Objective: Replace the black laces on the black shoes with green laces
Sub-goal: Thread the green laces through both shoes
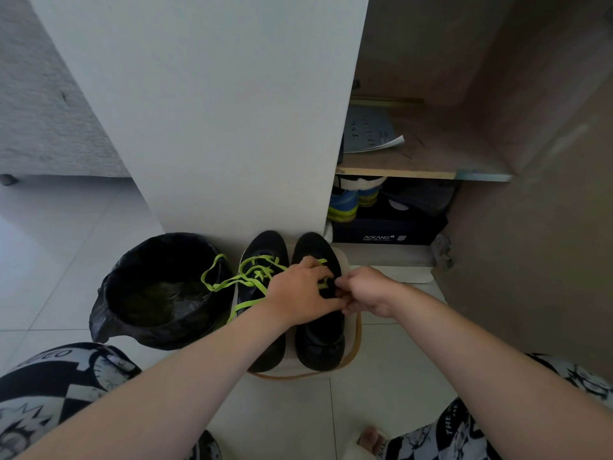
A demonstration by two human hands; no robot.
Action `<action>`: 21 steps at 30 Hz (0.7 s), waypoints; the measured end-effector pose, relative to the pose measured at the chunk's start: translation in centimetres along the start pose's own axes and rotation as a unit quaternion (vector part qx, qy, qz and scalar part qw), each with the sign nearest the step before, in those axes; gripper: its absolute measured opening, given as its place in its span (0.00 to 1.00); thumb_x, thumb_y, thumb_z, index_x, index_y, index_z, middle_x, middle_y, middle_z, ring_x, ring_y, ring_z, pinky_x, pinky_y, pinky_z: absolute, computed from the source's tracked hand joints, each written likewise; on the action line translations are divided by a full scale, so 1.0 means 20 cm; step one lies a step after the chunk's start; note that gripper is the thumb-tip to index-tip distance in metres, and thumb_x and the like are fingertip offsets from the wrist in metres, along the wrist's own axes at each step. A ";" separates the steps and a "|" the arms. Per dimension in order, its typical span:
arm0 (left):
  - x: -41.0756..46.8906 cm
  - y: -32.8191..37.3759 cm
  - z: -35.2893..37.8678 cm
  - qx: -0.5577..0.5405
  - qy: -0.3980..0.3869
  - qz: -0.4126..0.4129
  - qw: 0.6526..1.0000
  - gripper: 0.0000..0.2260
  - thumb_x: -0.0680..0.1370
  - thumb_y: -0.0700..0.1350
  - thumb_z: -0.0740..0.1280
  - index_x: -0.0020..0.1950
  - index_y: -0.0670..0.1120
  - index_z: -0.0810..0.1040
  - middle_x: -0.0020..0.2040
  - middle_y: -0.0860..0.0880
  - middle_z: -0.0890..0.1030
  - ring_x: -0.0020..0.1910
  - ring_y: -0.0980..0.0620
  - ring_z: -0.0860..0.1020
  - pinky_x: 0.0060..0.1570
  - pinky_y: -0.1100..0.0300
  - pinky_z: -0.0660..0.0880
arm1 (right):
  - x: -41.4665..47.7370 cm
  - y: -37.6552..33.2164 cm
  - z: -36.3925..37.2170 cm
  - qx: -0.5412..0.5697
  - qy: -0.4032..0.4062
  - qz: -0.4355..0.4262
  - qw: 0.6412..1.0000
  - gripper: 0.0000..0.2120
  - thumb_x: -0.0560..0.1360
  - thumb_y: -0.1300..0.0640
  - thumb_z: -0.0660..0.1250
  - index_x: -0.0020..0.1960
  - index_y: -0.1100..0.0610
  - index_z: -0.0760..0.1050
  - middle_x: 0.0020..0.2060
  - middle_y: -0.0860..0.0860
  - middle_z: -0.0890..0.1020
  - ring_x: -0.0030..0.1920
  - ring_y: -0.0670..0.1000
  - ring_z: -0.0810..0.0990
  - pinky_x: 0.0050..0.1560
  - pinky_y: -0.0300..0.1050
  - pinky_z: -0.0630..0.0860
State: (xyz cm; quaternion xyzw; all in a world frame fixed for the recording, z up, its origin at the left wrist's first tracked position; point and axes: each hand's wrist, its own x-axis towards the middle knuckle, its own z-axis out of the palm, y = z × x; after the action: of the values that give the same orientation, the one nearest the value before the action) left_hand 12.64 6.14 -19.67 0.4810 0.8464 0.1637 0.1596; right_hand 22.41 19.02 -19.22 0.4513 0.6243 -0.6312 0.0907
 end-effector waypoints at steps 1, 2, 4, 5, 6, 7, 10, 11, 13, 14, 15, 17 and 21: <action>0.01 0.00 -0.01 0.039 -0.006 0.003 0.999 0.31 0.69 0.72 0.66 0.67 0.59 0.74 0.66 0.57 0.72 0.61 0.53 0.75 0.50 0.56 0.74 | 0.00 -0.01 0.00 0.001 0.019 0.008 1.000 0.11 0.85 0.60 0.58 0.60 0.66 0.73 0.44 0.58 0.79 0.35 0.54 0.81 0.32 0.45 0.81; 0.02 0.00 -0.01 0.076 -0.006 0.007 0.997 0.31 0.68 0.72 0.65 0.66 0.59 0.75 0.65 0.56 0.74 0.61 0.52 0.75 0.52 0.55 0.73 | 0.00 -0.02 -0.01 0.000 0.053 0.013 0.998 0.11 0.85 0.60 0.56 0.60 0.65 0.72 0.44 0.58 0.79 0.36 0.55 0.82 0.35 0.48 0.82; 0.03 0.00 -0.03 0.121 0.002 0.018 0.992 0.30 0.68 0.72 0.65 0.65 0.59 0.76 0.64 0.54 0.75 0.61 0.50 0.73 0.57 0.53 0.70 | 0.03 -0.03 -0.05 0.047 0.149 0.007 0.988 0.12 0.86 0.59 0.54 0.61 0.65 0.72 0.42 0.58 0.80 0.39 0.57 0.84 0.45 0.53 0.83; 0.04 0.00 -0.03 0.131 0.004 0.021 0.991 0.29 0.68 0.73 0.65 0.64 0.60 0.76 0.63 0.54 0.75 0.61 0.49 0.72 0.59 0.52 0.68 | 0.03 -0.05 -0.07 0.113 0.180 0.003 0.977 0.13 0.86 0.59 0.53 0.62 0.65 0.71 0.41 0.57 0.80 0.42 0.58 0.84 0.49 0.55 0.81; 0.04 0.01 -0.03 0.139 0.009 0.024 0.990 0.30 0.67 0.73 0.64 0.64 0.60 0.76 0.63 0.55 0.76 0.62 0.49 0.71 0.61 0.52 0.66 | 0.04 -0.06 -0.09 0.204 0.187 -0.004 0.961 0.12 0.86 0.59 0.51 0.62 0.64 0.69 0.40 0.57 0.80 0.44 0.59 0.83 0.51 0.56 0.80; 0.04 0.01 -0.02 0.146 0.014 0.026 0.989 0.30 0.67 0.74 0.63 0.63 0.61 0.76 0.63 0.55 0.76 0.62 0.49 0.70 0.62 0.51 0.65 | 0.04 -0.08 -0.10 0.301 0.168 -0.012 0.939 0.10 0.87 0.59 0.49 0.60 0.61 0.67 0.39 0.58 0.79 0.43 0.60 0.82 0.50 0.57 0.79; 0.05 0.01 -0.02 0.138 0.010 0.035 0.990 0.30 0.66 0.74 0.64 0.63 0.61 0.76 0.62 0.56 0.76 0.63 0.50 0.70 0.64 0.51 0.63 | 0.00 -0.11 -0.11 0.357 0.087 -0.040 0.929 0.11 0.87 0.58 0.48 0.49 0.54 0.66 0.31 0.52 0.70 0.27 0.50 0.69 0.33 0.49 0.74; 0.05 0.01 -0.03 0.124 -0.003 0.032 0.992 0.29 0.66 0.73 0.65 0.63 0.61 0.75 0.63 0.56 0.76 0.63 0.49 0.70 0.64 0.51 0.64 | 0.00 -0.11 -0.10 0.221 0.095 -0.074 0.968 0.11 0.86 0.57 0.50 0.47 0.53 0.66 0.31 0.51 0.69 0.27 0.49 0.66 0.30 0.45 0.69; 0.06 0.01 -0.04 0.113 -0.023 0.025 0.993 0.28 0.67 0.71 0.67 0.64 0.61 0.75 0.63 0.55 0.76 0.64 0.49 0.71 0.64 0.50 0.65 | -0.02 -0.11 -0.11 -0.182 0.116 -0.173 0.961 0.09 0.85 0.54 0.53 0.49 0.52 0.70 0.38 0.51 0.75 0.35 0.50 0.73 0.34 0.44 0.69; 0.06 0.01 -0.05 0.115 -0.028 0.022 0.993 0.28 0.67 0.70 0.67 0.64 0.61 0.75 0.64 0.55 0.75 0.64 0.49 0.71 0.64 0.50 0.65 | -0.03 -0.12 -0.13 -0.343 0.109 -0.199 0.911 0.09 0.84 0.51 0.57 0.50 0.53 0.73 0.42 0.51 0.79 0.41 0.51 0.76 0.38 0.46 0.71; 0.06 0.01 -0.05 0.113 -0.035 0.017 0.993 0.28 0.67 0.70 0.67 0.65 0.61 0.74 0.64 0.54 0.75 0.65 0.48 0.71 0.65 0.49 0.65 | -0.04 -0.13 -0.14 -0.442 0.088 -0.186 0.873 0.12 0.82 0.46 0.61 0.49 0.53 0.76 0.43 0.51 0.81 0.44 0.52 0.78 0.41 0.46 0.72; 0.06 0.00 -0.06 0.101 -0.049 0.008 0.994 0.28 0.68 0.68 0.69 0.65 0.60 0.74 0.65 0.54 0.74 0.66 0.48 0.70 0.66 0.47 0.65 | -0.07 -0.15 -0.18 -0.495 0.035 -0.111 0.861 0.17 0.75 0.40 0.68 0.45 0.54 0.83 0.40 0.49 0.84 0.44 0.51 0.81 0.44 0.46 0.75; 0.06 -0.03 -0.07 0.052 -0.075 -0.011 0.996 0.27 0.67 0.68 0.71 0.63 0.60 0.75 0.66 0.54 0.74 0.66 0.48 0.70 0.66 0.46 0.68 | -0.10 -0.20 -0.32 -0.280 0.152 -0.113 0.941 0.07 0.74 0.50 0.73 0.42 0.52 0.85 0.42 0.50 0.85 0.46 0.51 0.81 0.51 0.47 0.77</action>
State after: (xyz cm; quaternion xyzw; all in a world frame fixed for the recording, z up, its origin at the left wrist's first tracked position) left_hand 11.00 6.68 -18.74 0.4904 0.8446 0.0811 0.1987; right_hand 23.72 24.54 -13.88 0.4251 0.8289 -0.3609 0.0453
